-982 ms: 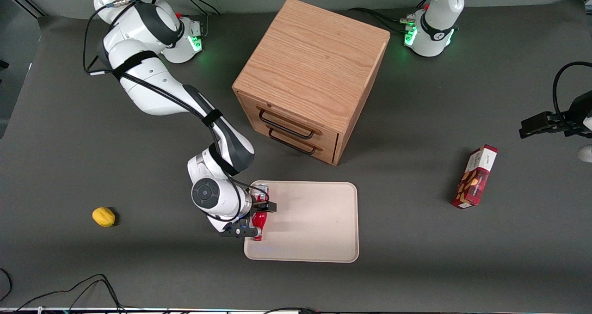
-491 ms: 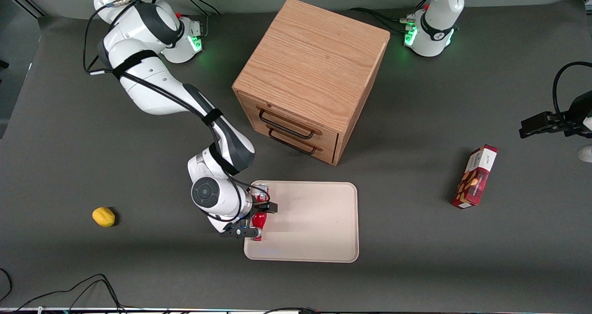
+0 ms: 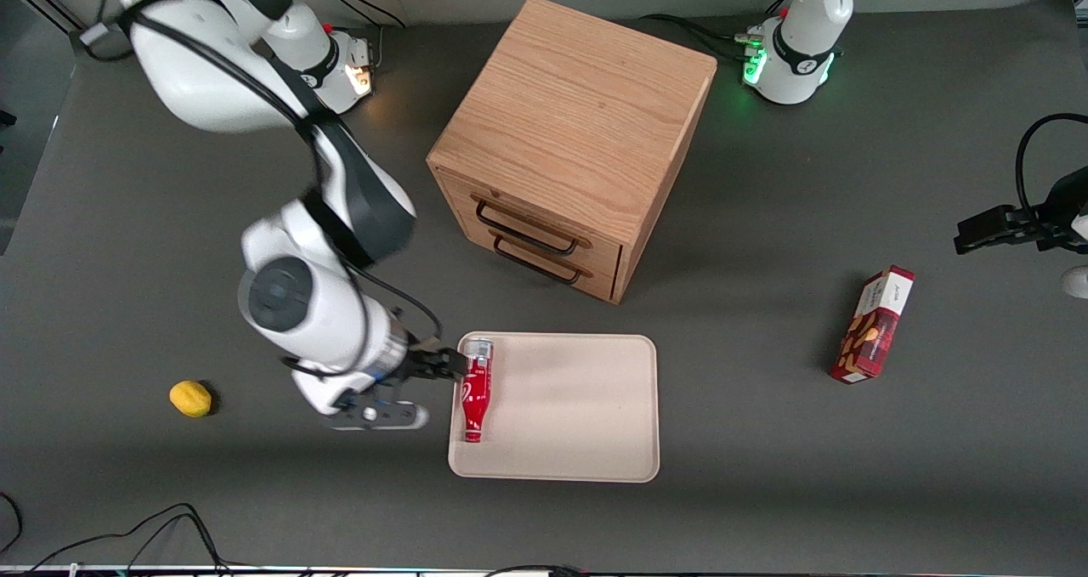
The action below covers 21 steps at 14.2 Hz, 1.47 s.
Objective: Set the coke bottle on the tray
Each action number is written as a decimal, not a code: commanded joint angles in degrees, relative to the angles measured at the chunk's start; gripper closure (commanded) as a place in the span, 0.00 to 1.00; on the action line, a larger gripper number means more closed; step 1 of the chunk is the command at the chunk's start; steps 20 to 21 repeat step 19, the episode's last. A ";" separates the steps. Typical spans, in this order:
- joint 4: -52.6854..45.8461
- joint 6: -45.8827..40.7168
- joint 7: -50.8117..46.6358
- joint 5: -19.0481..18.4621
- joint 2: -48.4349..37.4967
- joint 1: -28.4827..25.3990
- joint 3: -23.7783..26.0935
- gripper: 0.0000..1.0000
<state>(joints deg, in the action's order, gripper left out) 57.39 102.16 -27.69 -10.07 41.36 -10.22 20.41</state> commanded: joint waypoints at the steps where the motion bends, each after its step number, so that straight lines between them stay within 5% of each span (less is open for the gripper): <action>1: 2.99 -11.58 2.64 -0.91 -11.00 2.83 -0.72 0.00; 3: 2.99 -21.07 2.64 -0.83 -18.73 4.06 -2.64 0.00; 6: 4.65 -32.62 4.39 5.48 -29.28 4.86 -9.65 0.00; 9: 18.06 -32.47 7.47 12.25 -42.45 4.68 -19.50 0.00; 14: 44.97 -20.53 7.47 12.27 -60.75 4.24 -21.11 0.00; 21: 37.82 -21.73 5.89 12.44 -55.17 3.98 -21.20 0.00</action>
